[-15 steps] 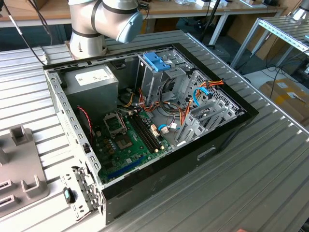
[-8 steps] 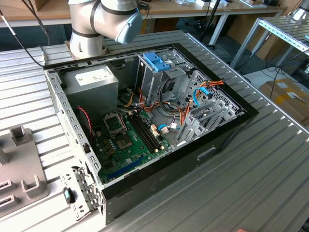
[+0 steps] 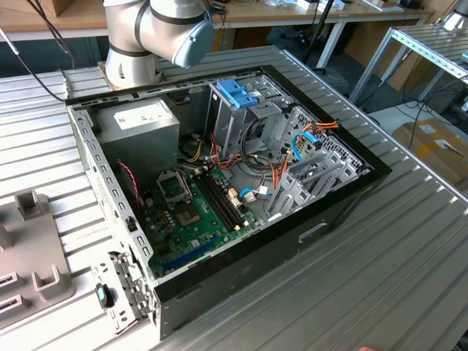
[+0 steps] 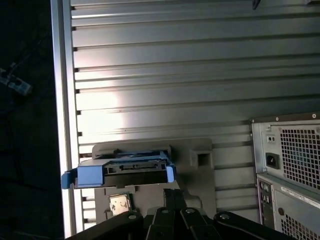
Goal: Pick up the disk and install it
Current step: 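Reach for the disk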
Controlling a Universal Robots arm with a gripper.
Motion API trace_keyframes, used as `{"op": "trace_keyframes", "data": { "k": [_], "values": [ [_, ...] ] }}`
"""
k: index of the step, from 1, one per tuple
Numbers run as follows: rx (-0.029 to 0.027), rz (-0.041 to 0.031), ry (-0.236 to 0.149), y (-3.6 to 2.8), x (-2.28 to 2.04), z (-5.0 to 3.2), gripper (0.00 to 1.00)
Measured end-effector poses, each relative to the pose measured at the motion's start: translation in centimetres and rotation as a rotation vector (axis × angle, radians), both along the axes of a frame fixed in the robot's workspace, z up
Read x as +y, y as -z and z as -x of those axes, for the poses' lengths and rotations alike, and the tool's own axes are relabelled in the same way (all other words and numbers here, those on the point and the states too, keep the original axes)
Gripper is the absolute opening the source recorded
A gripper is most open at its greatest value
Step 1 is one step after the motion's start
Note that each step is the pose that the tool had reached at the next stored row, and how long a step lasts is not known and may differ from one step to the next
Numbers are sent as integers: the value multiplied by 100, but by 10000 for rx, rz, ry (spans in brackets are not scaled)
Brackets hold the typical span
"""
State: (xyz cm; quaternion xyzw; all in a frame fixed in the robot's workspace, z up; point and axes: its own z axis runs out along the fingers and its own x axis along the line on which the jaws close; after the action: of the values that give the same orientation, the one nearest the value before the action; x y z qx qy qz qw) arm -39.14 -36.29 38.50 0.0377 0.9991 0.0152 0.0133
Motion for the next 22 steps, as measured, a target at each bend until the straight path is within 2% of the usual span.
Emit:
{"op": "trace_keyframes", "data": {
  "k": [4, 9, 12, 17, 21, 22],
  "values": [
    [3, 70, 1, 58, 47, 154, 11],
    [32, 108, 1, 96, 48, 179, 11],
    [73, 125, -1, 125, 48, 188, 11],
    [76, 125, 0, 128, 48, 189, 11],
    [178, 125, 0, 133, 48, 189, 11],
    [260, 126, -1, 135, 48, 189, 11]
  ]
}}
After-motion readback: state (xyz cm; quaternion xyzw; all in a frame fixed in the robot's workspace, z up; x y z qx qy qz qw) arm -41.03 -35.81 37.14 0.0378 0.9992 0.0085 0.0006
